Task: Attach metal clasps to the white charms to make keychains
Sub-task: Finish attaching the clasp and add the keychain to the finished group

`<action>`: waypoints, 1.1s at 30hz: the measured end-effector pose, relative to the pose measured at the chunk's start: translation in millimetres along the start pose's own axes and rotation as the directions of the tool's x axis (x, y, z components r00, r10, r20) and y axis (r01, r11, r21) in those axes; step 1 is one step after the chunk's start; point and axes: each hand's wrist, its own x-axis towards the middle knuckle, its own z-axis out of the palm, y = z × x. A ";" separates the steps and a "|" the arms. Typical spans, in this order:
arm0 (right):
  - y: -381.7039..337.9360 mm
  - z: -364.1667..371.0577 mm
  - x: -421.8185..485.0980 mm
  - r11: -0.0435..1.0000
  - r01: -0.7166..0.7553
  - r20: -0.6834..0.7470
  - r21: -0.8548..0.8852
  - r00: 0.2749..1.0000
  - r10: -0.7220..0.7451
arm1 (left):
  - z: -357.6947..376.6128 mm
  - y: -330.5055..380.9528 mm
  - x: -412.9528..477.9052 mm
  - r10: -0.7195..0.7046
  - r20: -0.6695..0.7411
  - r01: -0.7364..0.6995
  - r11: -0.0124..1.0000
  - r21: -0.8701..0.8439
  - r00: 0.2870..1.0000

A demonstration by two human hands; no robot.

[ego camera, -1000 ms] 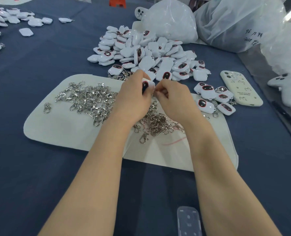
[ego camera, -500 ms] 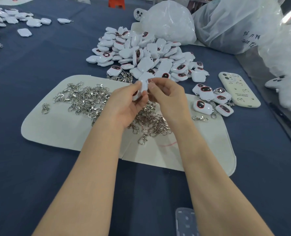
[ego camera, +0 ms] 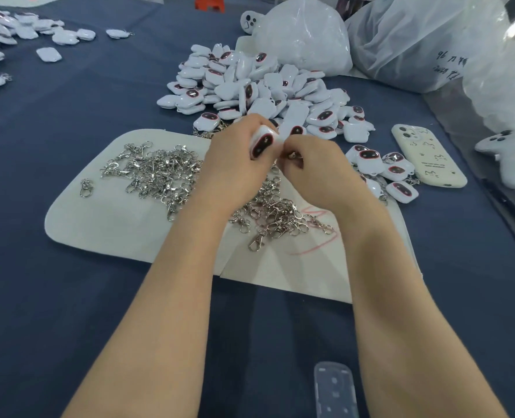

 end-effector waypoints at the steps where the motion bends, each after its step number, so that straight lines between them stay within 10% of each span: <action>1: 1.1 1.4 -1.0 0.998 -0.041 -0.019 0.055 0.999 0.042 | 2.3 -2.2 -0.3 -0.063 0.006 0.063 0.994 -0.093 0.998; 6: -7.8 24.7 -4.2 0.802 -0.186 -0.129 0.567 0.942 0.309 | 9.4 -13.6 -2.5 -0.543 0.240 0.523 0.456 -0.720 0.805; 12: -11.6 34.3 -3.4 0.684 -0.142 -0.134 0.715 0.933 0.334 | 2.6 -14.0 -1.7 -0.548 0.459 0.535 -0.025 -0.844 0.699; 15: -11.2 36.0 -4.9 0.831 -0.060 -0.248 0.552 0.941 0.232 | 1.3 -13.9 -1.6 -0.538 0.512 0.538 -0.124 -0.834 0.669; 17: -10.2 34.9 -5.7 0.919 -0.027 -0.281 0.393 0.948 0.148 | 2.0 -13.5 -0.8 -0.561 0.473 0.542 -0.051 -0.839 0.679; 21: -3.5 23.3 -1.9 0.978 -0.090 -0.152 0.189 0.981 0.120 | 3.1 -11.4 0.5 -0.516 0.141 0.480 0.615 -0.625 0.845; 24: -0.8 16.5 -0.5 0.991 -0.078 -0.103 0.105 0.991 0.089 | -0.1 -7.5 0.6 -0.299 0.021 0.288 0.894 -0.344 0.954; 29: 2.6 12.1 -2.6 0.994 -0.089 0.002 0.062 0.996 0.089 | 0.1 -6.5 -2.8 -0.089 0.044 0.091 0.996 -0.026 0.995; 33: 7.2 12.8 -5.3 0.894 -0.191 0.028 0.406 0.980 0.196 | 3.9 -10.5 -1.9 -0.409 0.070 0.395 0.800 -0.451 0.910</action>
